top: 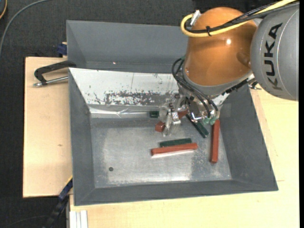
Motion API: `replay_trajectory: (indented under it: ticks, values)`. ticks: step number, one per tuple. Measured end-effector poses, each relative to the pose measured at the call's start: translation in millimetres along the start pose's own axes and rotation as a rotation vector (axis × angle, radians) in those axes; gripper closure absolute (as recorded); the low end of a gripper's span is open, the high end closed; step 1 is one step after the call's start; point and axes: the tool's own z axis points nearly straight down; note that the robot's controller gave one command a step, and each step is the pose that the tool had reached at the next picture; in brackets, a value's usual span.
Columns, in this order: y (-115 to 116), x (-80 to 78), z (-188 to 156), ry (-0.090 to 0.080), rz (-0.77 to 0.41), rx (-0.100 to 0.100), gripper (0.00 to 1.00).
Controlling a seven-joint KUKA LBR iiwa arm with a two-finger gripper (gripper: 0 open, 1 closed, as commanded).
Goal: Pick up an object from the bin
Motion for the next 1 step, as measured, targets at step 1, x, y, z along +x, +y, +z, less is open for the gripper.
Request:
replay_trajectory:
  ticks: [1]
  values:
    - [-65.8,44.2,8.1,0.008,-0.143,0.002,1.00]
